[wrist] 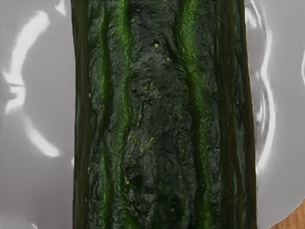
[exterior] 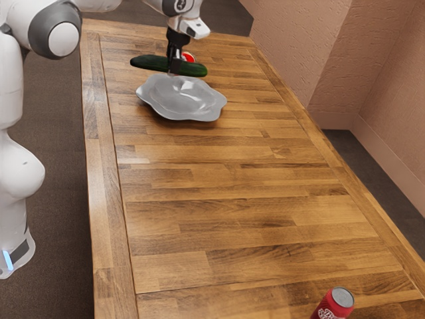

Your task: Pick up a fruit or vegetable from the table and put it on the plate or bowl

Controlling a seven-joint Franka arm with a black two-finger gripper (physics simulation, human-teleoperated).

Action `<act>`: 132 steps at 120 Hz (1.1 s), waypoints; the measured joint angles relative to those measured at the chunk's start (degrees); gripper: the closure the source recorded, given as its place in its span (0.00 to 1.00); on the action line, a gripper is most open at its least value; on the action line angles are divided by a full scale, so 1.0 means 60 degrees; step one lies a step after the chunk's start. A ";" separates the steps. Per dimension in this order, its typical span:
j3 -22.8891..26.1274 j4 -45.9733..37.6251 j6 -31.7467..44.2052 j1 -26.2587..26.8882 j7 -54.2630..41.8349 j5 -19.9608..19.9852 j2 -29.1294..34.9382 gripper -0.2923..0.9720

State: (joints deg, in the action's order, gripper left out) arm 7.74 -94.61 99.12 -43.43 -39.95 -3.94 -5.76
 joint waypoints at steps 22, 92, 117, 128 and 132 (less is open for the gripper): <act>-0.0026 0.0089 0.0092 0.0009 -0.0554 0.0019 -0.0096 0.63; 0.0294 -0.0022 0.0295 0.0424 -0.1917 0.0308 0.0024 0.64; 0.0358 0.0100 0.0219 0.0643 -0.2015 0.0283 -0.0054 0.64; -0.0020 0.0105 0.0273 0.0572 -0.2061 0.0237 -0.0151 0.64; -0.0167 0.0105 0.0327 0.0512 -0.2076 0.0211 -0.0168 0.64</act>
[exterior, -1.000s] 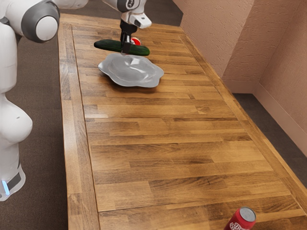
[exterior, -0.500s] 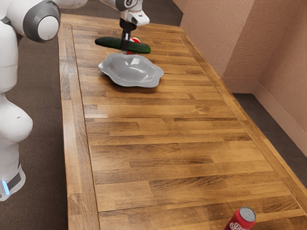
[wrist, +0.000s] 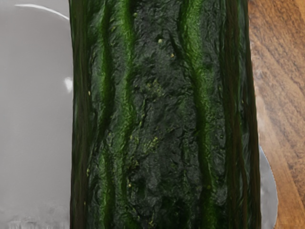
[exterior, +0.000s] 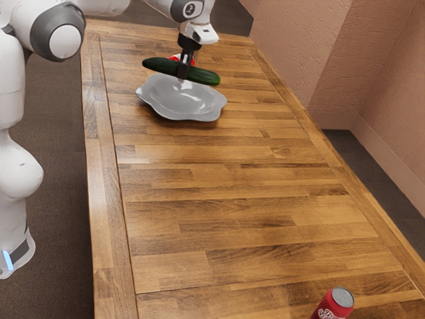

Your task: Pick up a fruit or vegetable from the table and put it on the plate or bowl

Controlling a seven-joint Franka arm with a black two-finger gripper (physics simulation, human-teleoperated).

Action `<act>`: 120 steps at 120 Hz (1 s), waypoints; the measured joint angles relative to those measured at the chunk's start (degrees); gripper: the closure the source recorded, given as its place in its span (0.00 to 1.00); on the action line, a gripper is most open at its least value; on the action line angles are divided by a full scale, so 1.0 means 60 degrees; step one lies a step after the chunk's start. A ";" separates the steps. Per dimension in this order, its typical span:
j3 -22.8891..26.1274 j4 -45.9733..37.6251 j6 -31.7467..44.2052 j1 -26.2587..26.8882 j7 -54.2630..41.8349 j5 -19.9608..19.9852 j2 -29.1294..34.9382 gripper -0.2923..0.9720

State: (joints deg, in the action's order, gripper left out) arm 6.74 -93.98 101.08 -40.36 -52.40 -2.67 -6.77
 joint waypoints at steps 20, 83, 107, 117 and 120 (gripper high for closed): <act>-0.0327 -0.0006 0.0177 -0.0112 -0.0100 -0.0046 0.0065 0.65; -0.0404 -0.0006 -0.0448 0.0050 -0.0659 -0.0211 0.0272 0.36; -0.0368 0.0014 -0.0842 0.0041 -0.0828 -0.0275 0.0280 0.26; -0.0370 0.0017 -0.0924 0.0752 -0.0721 -0.0390 0.0394 0.25; -0.0371 0.0035 -0.0943 0.1223 -0.0589 -0.0446 0.0413 0.25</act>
State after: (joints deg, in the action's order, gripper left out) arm 4.51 -93.77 95.43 -33.02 -55.94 -5.35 -4.30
